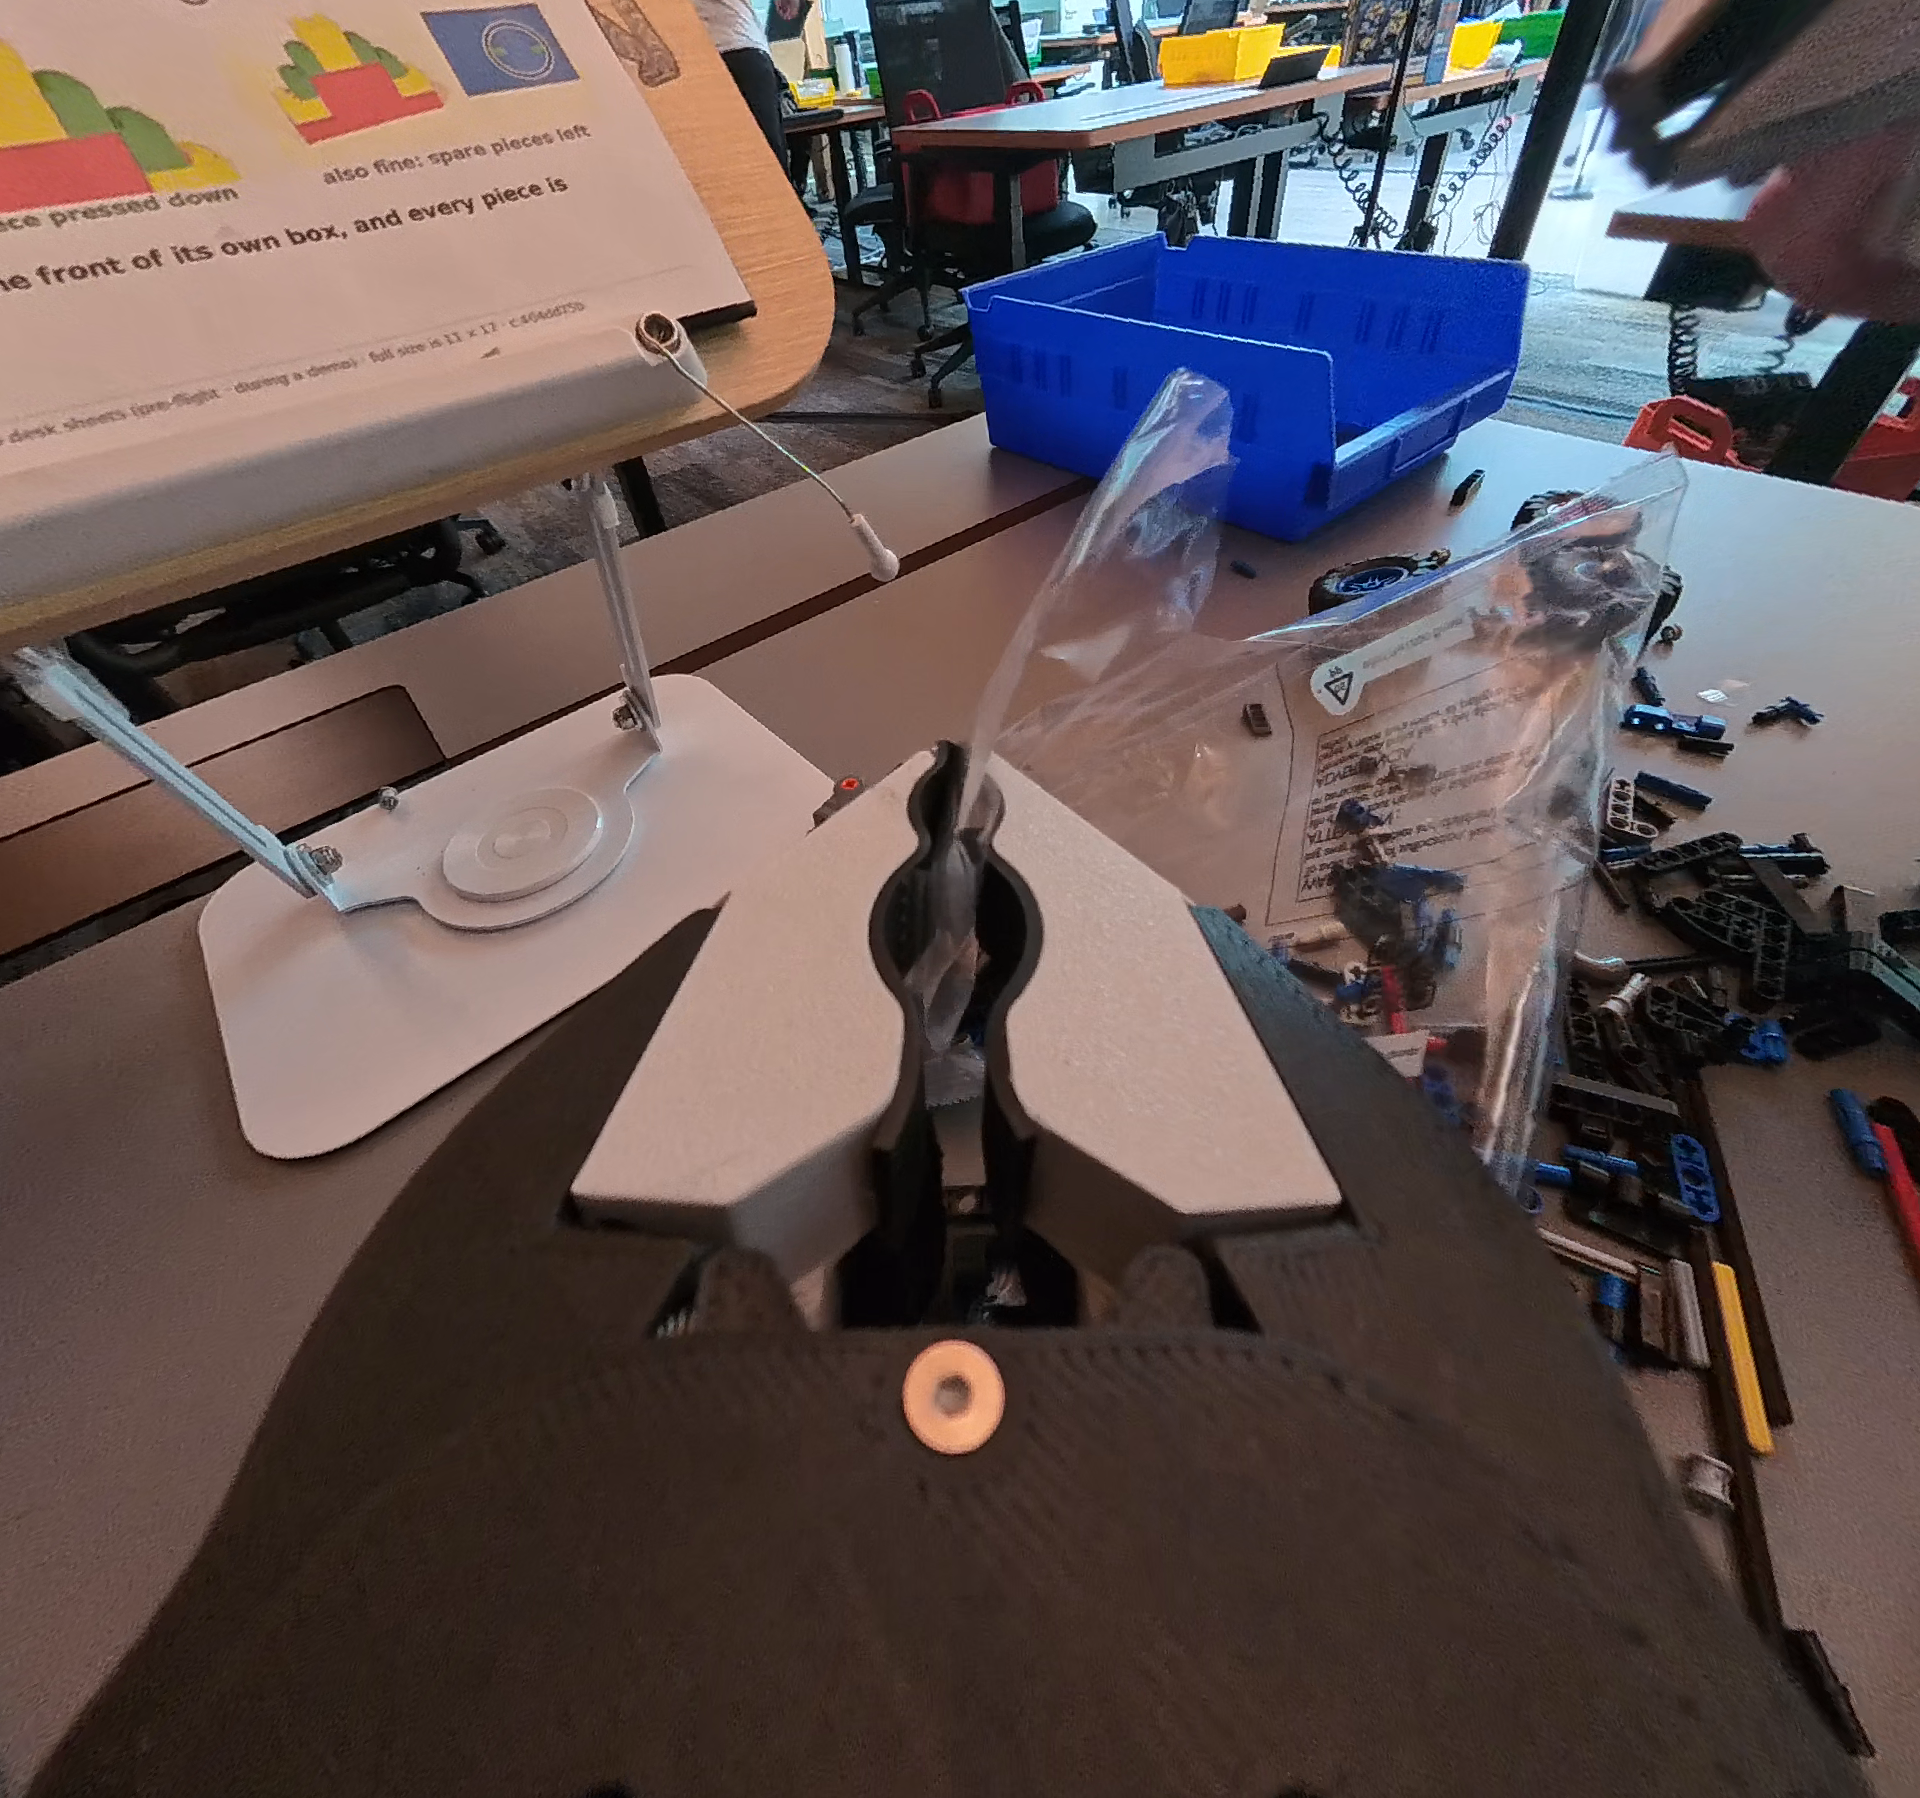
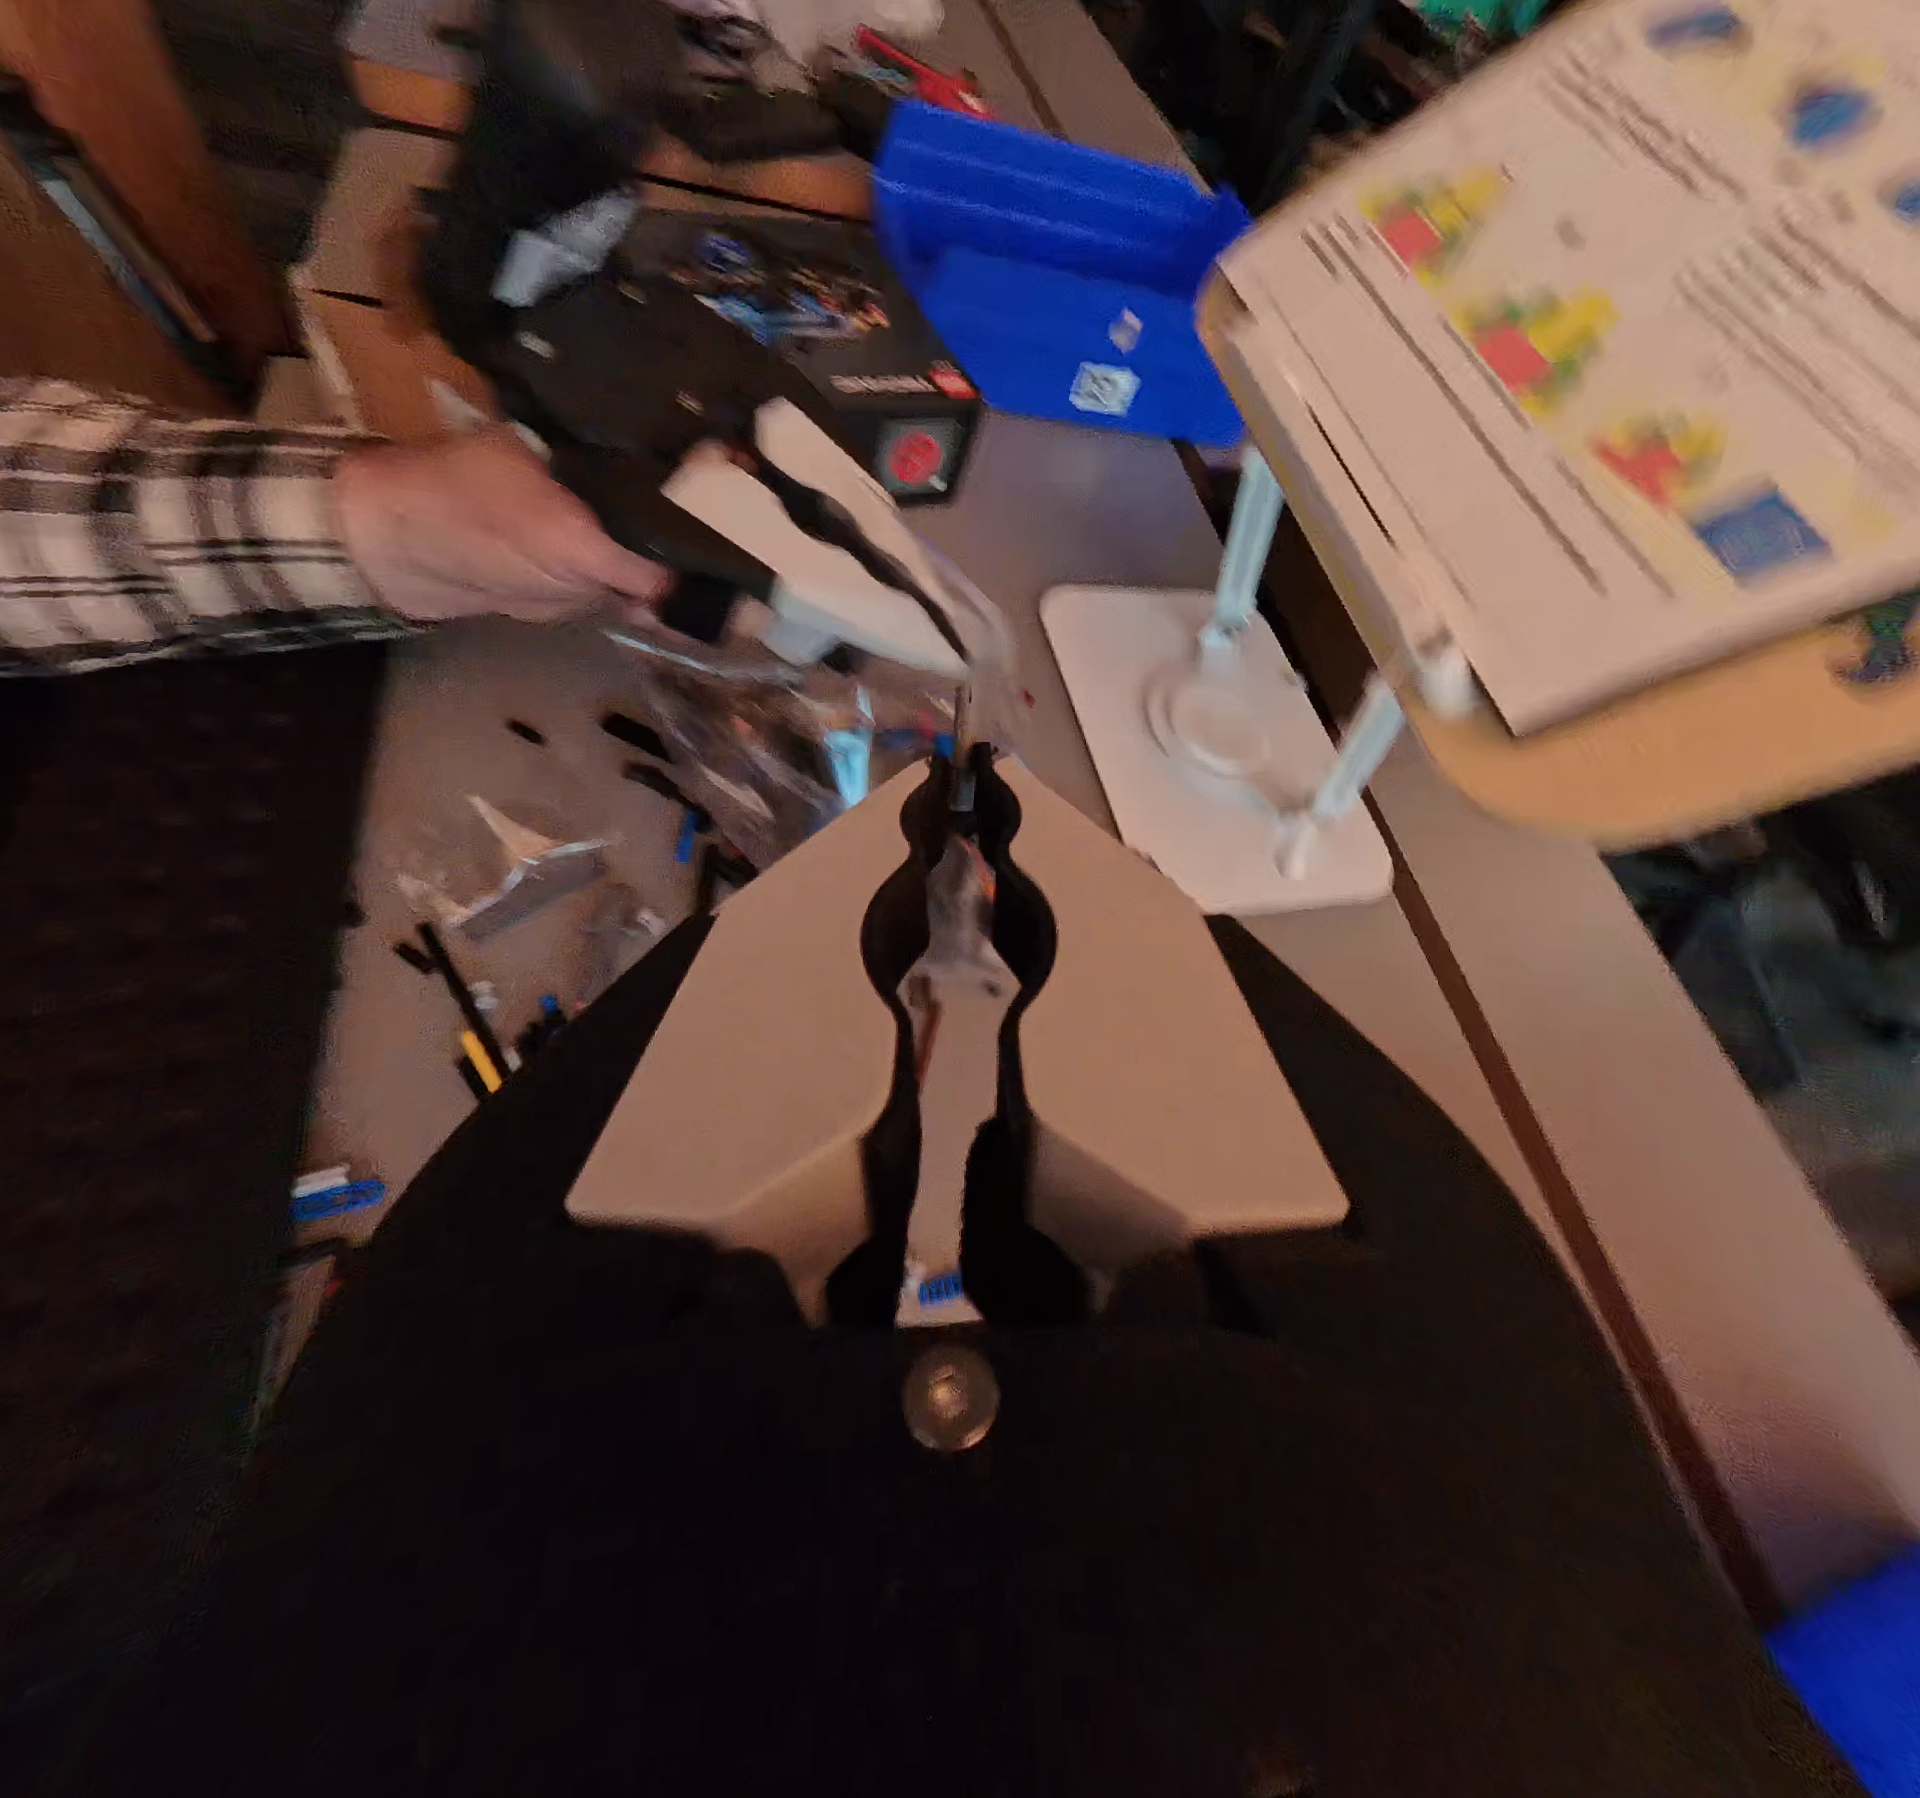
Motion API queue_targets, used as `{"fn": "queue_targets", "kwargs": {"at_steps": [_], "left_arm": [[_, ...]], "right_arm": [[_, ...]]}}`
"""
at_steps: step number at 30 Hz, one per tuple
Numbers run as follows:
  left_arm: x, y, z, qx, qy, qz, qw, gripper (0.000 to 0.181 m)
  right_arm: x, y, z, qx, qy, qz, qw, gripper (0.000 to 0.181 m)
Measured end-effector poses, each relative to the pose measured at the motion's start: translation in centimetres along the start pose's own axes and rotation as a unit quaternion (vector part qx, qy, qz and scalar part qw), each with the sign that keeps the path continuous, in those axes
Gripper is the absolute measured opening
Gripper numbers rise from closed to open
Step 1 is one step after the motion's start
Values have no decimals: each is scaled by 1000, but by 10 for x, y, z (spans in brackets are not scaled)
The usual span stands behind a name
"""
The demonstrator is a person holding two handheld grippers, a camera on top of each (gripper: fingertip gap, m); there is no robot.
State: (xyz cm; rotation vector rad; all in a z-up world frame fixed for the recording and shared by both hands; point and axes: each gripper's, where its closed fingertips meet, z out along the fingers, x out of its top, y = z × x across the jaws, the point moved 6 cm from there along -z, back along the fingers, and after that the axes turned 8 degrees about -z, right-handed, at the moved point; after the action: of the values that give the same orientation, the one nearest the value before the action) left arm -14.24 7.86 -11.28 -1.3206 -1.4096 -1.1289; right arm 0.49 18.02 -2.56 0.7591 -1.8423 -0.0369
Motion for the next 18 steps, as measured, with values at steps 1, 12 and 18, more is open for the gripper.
{"fn": "queue_targets", "kwargs": {"at_steps": [1, 12, 18], "left_arm": [[0, 0, 0, 0, -1, 0, 1000, 0], [0, -9, -3, 16, 5, -10, 1000, 0], [0, -24, -8, 36, 14, -37, 999, 0]], "right_arm": [[13, -10, 8, 15, 0, -21, 1000, 2], [-15, -1, 39, -48, -40, 20, 998, 22], [-87, 10, 41, -33, -94, 125, 987, 20]]}}
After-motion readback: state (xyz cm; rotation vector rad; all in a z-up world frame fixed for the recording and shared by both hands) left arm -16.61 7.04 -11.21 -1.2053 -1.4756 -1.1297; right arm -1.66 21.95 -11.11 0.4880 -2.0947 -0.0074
